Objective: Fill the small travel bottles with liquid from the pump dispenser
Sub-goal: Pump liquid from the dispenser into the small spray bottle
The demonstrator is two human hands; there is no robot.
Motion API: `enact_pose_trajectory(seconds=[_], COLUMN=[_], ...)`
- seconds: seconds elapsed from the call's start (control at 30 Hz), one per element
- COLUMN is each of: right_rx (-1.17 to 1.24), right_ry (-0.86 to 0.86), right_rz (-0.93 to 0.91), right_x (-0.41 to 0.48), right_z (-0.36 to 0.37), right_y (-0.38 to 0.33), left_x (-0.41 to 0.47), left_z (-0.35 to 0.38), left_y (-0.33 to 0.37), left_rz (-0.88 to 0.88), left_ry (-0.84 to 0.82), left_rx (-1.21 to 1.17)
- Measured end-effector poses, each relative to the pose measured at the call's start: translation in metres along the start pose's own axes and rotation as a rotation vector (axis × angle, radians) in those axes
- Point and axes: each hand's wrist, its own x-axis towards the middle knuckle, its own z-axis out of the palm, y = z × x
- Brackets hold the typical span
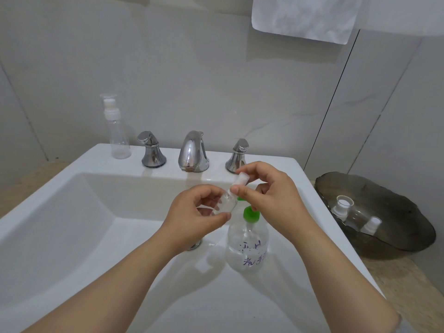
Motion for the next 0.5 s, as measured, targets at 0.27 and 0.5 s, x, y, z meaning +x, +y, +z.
enact_pose_trajectory(seconds=[0.27, 0.5], right_rx=[0.039, 0.072], right_ry=[-0.020, -0.057], right_rz=[0.013, 0.039], right_x=[0.0012, 0.0008], right_z=[-0.0041, -0.0047], right_y=[-0.0009, -0.0021], left_x=[0.0004, 0.0002], left_z=[-0.0005, -0.0013], left_y=[0.0005, 0.0003], left_rz=[-0.010, -0.010], left_ry=[0.001, 0.011], left_rx=[-0.015, -0.009])
